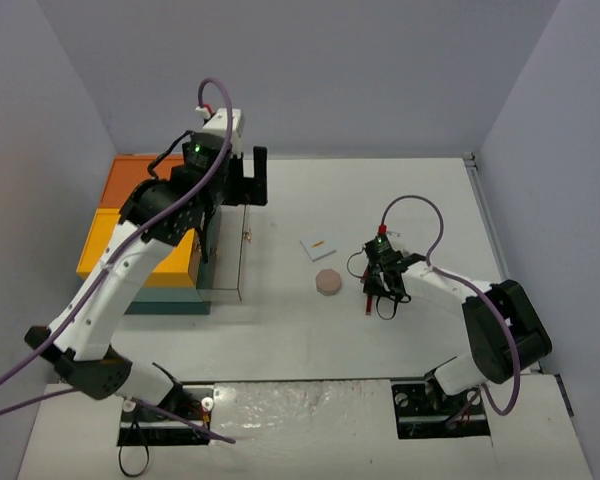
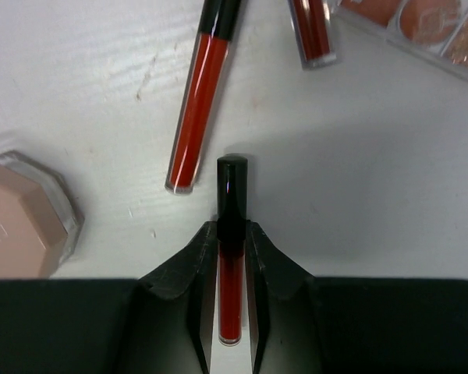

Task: Organize the makeup

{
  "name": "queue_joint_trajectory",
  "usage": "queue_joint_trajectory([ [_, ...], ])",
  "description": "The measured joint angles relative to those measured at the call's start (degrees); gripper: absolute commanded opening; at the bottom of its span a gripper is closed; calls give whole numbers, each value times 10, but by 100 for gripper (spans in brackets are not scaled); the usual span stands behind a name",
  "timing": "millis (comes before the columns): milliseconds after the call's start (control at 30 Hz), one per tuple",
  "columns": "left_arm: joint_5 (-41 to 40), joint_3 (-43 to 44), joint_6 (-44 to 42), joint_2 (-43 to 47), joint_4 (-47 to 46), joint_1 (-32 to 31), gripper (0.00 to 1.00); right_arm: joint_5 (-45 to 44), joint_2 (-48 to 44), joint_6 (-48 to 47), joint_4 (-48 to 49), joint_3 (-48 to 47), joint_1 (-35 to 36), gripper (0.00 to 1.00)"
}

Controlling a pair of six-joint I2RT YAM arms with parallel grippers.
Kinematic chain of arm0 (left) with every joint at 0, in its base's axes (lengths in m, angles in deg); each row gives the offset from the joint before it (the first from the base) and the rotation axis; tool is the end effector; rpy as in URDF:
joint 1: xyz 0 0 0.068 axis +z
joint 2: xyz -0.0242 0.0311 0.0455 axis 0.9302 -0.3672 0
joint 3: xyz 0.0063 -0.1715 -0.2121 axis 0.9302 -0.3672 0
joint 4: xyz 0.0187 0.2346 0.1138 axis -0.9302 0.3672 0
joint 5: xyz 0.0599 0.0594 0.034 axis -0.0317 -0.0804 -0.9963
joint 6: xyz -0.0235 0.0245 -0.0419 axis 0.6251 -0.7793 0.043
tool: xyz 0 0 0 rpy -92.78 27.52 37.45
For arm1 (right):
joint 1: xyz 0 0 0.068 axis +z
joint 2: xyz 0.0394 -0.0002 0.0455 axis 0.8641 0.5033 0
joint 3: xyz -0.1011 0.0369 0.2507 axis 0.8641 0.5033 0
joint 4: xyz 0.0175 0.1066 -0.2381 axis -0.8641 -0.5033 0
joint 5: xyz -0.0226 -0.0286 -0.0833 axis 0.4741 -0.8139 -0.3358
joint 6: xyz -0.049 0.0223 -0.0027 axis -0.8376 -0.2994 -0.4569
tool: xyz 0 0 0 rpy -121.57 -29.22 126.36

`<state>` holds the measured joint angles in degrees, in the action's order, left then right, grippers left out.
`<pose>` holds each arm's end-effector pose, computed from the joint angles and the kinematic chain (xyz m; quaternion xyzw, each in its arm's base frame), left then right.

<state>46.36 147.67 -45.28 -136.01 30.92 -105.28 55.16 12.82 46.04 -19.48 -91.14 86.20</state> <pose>0.2310 -0.1625 0.4877 0.0465 0.8349 -0.1743 0.5200 0.2528 0.1216 0.1618 0.0868 0.9369 0.1299 0.3126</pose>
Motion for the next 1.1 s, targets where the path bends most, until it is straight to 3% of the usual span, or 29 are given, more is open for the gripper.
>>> queue_joint_trajectory([
  [200, -3, -100, -15, 87, 3, 15, 97, 17, -73, -6, -83, -47, 30, 0],
  [367, -13, -178, -29, 144, 7, 31, 97, 62, -69, -18, -100, -243, 54, 0],
  [567, -29, -234, -33, 212, 11, 62, 97, 132, 36, -14, -20, -465, 124, 0],
  [733, -46, -243, -33, 264, 13, 70, 97, 180, 171, 5, 25, -557, 187, 1],
  [833, -57, -260, -33, 289, 18, 70, 97, 202, 253, 21, 47, -593, 210, 12],
  [900, -63, -270, -32, 300, 22, 71, 97, 210, 294, 28, 55, -602, 219, 25],
  [967, -68, -280, -31, 308, 24, 72, 97, 213, 319, 29, 54, -605, 224, 42],
  [1100, -70, -300, -27, 316, 28, 73, 97, 206, 333, 17, 48, -610, 225, 59],
])
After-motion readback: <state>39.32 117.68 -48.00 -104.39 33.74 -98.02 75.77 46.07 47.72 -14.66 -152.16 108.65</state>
